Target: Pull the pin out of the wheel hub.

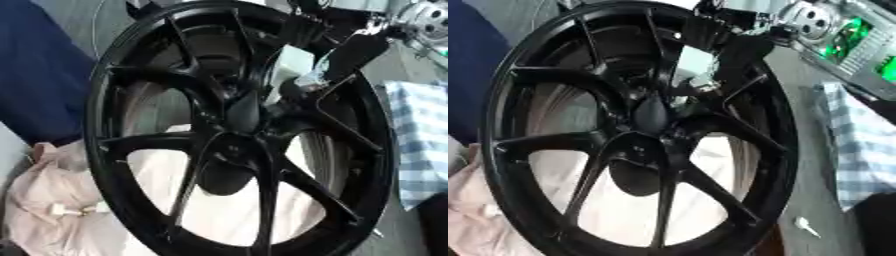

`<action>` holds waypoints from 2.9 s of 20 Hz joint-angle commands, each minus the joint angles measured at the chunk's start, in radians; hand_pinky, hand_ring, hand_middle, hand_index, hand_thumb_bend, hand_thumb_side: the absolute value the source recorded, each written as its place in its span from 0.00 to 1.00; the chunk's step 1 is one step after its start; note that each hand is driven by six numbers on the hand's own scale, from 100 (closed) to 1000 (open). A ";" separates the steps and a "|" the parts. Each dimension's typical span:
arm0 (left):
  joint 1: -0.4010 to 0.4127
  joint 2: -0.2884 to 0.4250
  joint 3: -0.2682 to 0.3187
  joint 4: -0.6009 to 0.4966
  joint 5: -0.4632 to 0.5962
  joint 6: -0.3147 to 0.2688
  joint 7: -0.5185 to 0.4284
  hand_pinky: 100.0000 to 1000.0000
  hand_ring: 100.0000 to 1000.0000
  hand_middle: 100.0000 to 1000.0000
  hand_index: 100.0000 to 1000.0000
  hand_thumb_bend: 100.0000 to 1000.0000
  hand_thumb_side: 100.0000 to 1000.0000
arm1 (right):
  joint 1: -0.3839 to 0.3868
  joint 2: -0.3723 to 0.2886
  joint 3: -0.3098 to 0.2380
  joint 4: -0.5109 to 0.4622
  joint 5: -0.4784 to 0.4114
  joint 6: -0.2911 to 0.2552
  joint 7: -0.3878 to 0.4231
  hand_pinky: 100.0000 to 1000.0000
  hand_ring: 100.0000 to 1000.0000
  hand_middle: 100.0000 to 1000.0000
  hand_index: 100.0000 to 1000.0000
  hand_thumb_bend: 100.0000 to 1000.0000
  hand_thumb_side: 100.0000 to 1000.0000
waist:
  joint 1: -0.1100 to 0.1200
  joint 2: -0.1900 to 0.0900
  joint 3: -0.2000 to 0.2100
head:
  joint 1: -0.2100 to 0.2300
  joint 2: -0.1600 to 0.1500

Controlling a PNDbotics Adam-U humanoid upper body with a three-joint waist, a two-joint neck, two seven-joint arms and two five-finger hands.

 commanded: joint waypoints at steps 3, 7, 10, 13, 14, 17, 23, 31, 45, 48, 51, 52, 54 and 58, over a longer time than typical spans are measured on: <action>-0.009 0.028 0.011 -0.018 0.002 0.005 0.002 0.69 0.54 0.40 0.62 0.03 0.73 | -0.020 -0.011 -0.007 0.031 0.008 0.014 0.000 0.74 0.68 0.54 0.69 0.61 0.19 | 0.008 -0.024 0.002 | -0.007 0.003; -0.008 0.027 0.012 -0.018 0.002 0.006 0.001 0.69 0.54 0.40 0.62 0.03 0.73 | -0.023 -0.005 -0.004 0.046 0.011 0.014 0.006 0.74 0.67 0.54 0.69 0.60 0.19 | 0.008 -0.023 0.002 | -0.008 0.001; -0.007 0.027 0.013 -0.018 0.001 0.006 0.000 0.69 0.54 0.40 0.62 0.03 0.73 | -0.024 -0.003 -0.004 0.054 0.016 0.017 0.007 0.73 0.67 0.54 0.69 0.58 0.17 | 0.007 -0.023 0.002 | -0.007 0.001; -0.006 0.026 0.013 -0.019 0.001 0.007 0.000 0.69 0.54 0.40 0.62 0.03 0.73 | -0.024 -0.002 -0.004 0.059 0.022 0.021 0.009 0.73 0.67 0.54 0.69 0.57 0.17 | 0.008 -0.023 0.002 | -0.007 0.000; -0.006 0.026 0.013 -0.019 0.001 0.007 0.000 0.69 0.54 0.40 0.62 0.03 0.73 | -0.024 -0.002 -0.004 0.059 0.023 0.021 0.010 0.73 0.67 0.54 0.69 0.57 0.17 | 0.008 -0.023 0.002 | -0.007 0.000; -0.006 0.026 0.013 -0.019 0.000 0.007 0.000 0.69 0.54 0.40 0.62 0.03 0.73 | -0.024 -0.002 -0.004 0.061 0.026 0.022 0.011 0.73 0.67 0.54 0.69 0.57 0.16 | 0.008 -0.024 0.002 | -0.006 0.001; -0.003 0.025 0.015 -0.018 -0.002 0.008 -0.004 0.70 0.54 0.40 0.62 0.03 0.73 | -0.025 -0.001 -0.008 0.062 0.018 0.027 0.008 0.73 0.65 0.49 0.65 0.56 0.16 | 0.011 -0.024 -0.003 | -0.007 0.003; 0.002 0.024 0.017 -0.017 -0.004 0.010 -0.006 0.70 0.54 0.40 0.62 0.03 0.74 | -0.043 0.000 -0.015 0.045 -0.030 0.046 -0.004 0.71 0.60 0.41 0.59 0.53 0.12 | 0.016 -0.032 -0.010 | -0.003 0.001; 0.009 0.021 0.019 -0.017 -0.008 0.014 -0.006 0.70 0.54 0.40 0.62 0.03 0.74 | -0.050 0.001 -0.012 0.035 -0.101 0.089 -0.017 0.68 0.50 0.27 0.49 0.39 0.00 | 0.021 -0.045 -0.017 | -0.003 0.002; 0.011 0.020 0.019 -0.017 -0.008 0.015 -0.008 0.70 0.54 0.40 0.62 0.03 0.74 | -0.051 0.006 -0.009 0.037 -0.121 0.103 -0.027 0.66 0.47 0.20 0.45 0.31 0.00 | 0.021 -0.048 -0.016 | -0.004 0.002; 0.014 0.019 0.020 -0.016 -0.009 0.015 -0.009 0.70 0.54 0.40 0.62 0.03 0.74 | -0.053 0.009 -0.011 0.037 -0.156 0.116 -0.053 0.64 0.44 0.17 0.41 0.30 0.00 | 0.020 -0.051 -0.015 | -0.003 0.006; 0.014 0.019 0.021 -0.016 -0.009 0.016 -0.010 0.70 0.54 0.40 0.62 0.03 0.74 | -0.054 0.008 -0.013 0.036 -0.168 0.120 -0.066 0.64 0.44 0.16 0.41 0.29 0.00 | 0.020 -0.052 -0.016 | -0.003 0.007; 0.016 0.018 0.022 -0.016 -0.010 0.016 -0.010 0.70 0.54 0.40 0.62 0.03 0.74 | -0.054 0.007 -0.016 0.032 -0.192 0.128 -0.093 0.63 0.43 0.15 0.39 0.29 0.00 | 0.020 -0.054 -0.017 | -0.002 0.009; 0.020 0.018 0.024 -0.016 -0.011 0.016 -0.009 0.70 0.54 0.40 0.62 0.03 0.74 | -0.048 -0.005 -0.030 0.012 -0.241 0.140 -0.126 0.63 0.41 0.14 0.38 0.28 0.00 | 0.022 -0.059 -0.020 | -0.001 0.013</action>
